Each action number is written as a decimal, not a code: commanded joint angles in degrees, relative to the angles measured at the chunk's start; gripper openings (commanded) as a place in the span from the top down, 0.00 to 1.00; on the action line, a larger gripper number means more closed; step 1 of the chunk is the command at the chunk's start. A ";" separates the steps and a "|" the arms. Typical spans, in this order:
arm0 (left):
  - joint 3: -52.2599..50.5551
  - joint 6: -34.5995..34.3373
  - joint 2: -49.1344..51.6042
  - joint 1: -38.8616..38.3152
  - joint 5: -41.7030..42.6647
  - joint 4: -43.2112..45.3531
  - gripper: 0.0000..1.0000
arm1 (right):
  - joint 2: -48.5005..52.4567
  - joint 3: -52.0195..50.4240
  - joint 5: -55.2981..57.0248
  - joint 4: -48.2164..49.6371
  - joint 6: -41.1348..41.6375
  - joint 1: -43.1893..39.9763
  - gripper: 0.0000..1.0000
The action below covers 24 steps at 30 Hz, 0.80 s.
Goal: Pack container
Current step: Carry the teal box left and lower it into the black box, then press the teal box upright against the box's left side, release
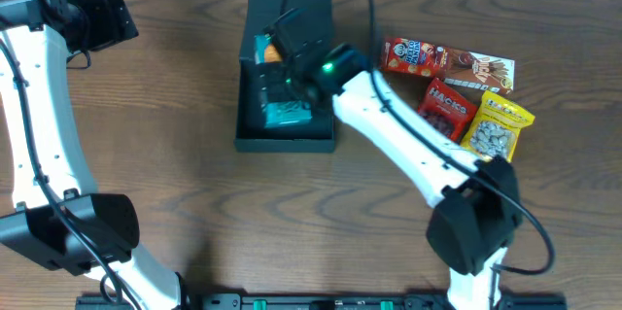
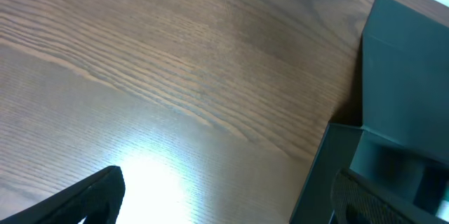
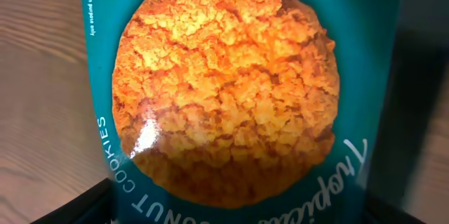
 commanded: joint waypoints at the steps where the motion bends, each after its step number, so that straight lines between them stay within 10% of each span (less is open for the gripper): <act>1: -0.11 0.13 0.46 0.11 0.13 -0.31 0.05 | 2.19 1.18 0.59 1.31 4.50 1.51 0.25; 24: -0.09 -0.48 0.46 0.11 1.64 0.31 0.05 | 7.10 1.20 4.04 3.72 10.16 3.45 0.07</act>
